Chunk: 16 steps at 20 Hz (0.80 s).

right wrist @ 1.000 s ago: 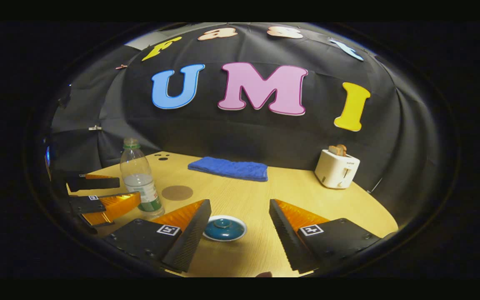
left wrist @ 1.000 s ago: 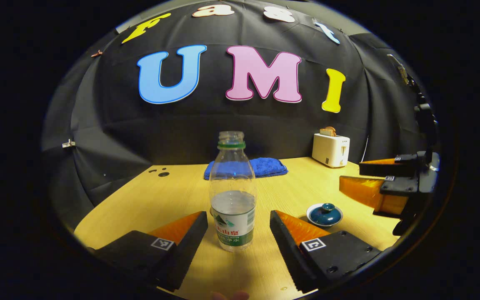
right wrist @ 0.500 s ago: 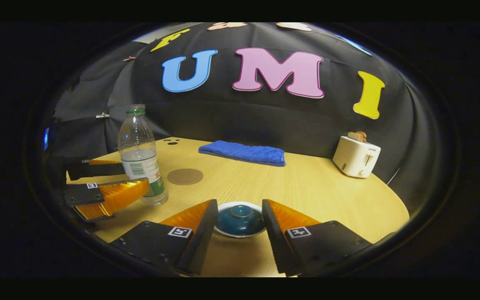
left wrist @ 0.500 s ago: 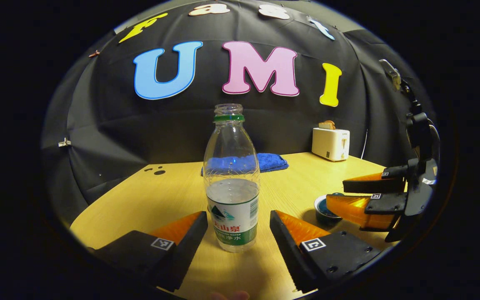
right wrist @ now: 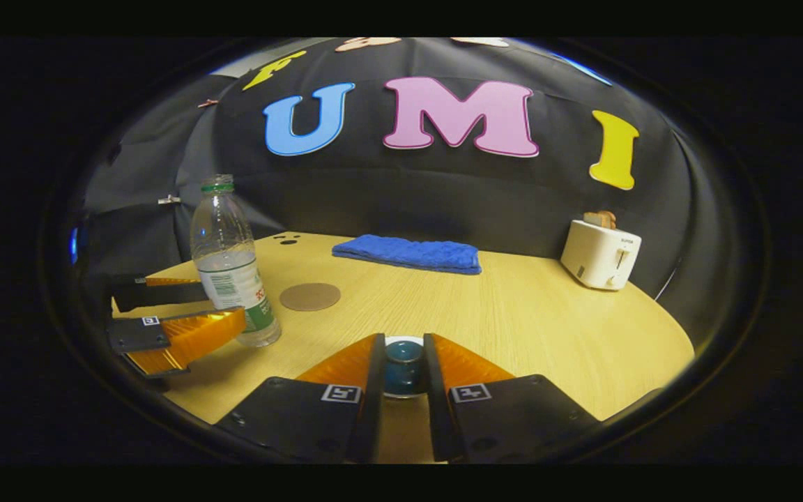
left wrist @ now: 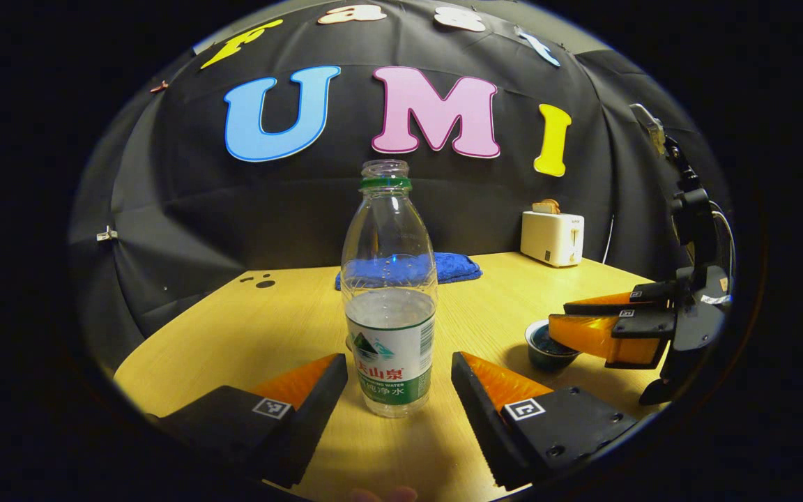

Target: Open the teacup lid with one hand, grasp the water bottle and pour water into the teacup with the other hand; after pouring, place the water bottle on the coaster and then close the teacup lid.

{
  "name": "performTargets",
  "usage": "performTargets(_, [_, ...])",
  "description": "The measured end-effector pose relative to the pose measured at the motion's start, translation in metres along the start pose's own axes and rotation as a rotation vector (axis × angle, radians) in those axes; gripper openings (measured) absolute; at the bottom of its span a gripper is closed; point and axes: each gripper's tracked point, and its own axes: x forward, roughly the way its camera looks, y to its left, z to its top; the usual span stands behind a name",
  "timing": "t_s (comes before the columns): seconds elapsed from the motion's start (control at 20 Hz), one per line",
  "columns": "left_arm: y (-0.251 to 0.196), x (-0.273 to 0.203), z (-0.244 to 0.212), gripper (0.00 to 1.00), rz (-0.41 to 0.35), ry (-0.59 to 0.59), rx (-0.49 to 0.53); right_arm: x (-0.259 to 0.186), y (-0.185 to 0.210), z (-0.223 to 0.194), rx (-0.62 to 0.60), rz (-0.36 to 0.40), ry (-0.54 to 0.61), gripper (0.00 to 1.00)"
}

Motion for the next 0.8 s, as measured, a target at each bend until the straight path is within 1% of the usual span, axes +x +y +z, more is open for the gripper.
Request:
performTargets(0.1, [0.000, 0.003, -0.001, 0.95, 0.000, 0.002, -0.002, 0.000, -0.002, 0.000, -0.002, 0.002, 0.001, 0.35])
performTargets(0.15, [-0.001, 0.006, 0.000, 0.95, 0.000, 0.005, -0.001, -0.002, -0.003, 0.002, -0.004, -0.002, -0.004, 0.30])
performTargets(0.35, [-0.001, 0.013, 0.001, 0.95, 0.005, 0.016, 0.001, -0.005, -0.005, 0.010, 0.001, -0.010, -0.024, 0.30])
performTargets(0.5, [-0.001, 0.021, -0.001, 0.95, 0.014, 0.038, -0.012, -0.009, -0.016, 0.023, 0.020, -0.034, -0.045, 0.30])
performTargets(0.65, [0.000, 0.027, -0.003, 0.95, 0.031, 0.063, -0.023, -0.017, -0.041, 0.034, 0.011, -0.095, -0.060, 0.30])
performTargets(0.8, [0.003, 0.030, -0.005, 0.95, 0.057, 0.080, -0.043, -0.025, -0.075, 0.029, -0.006, -0.161, -0.043, 0.30])
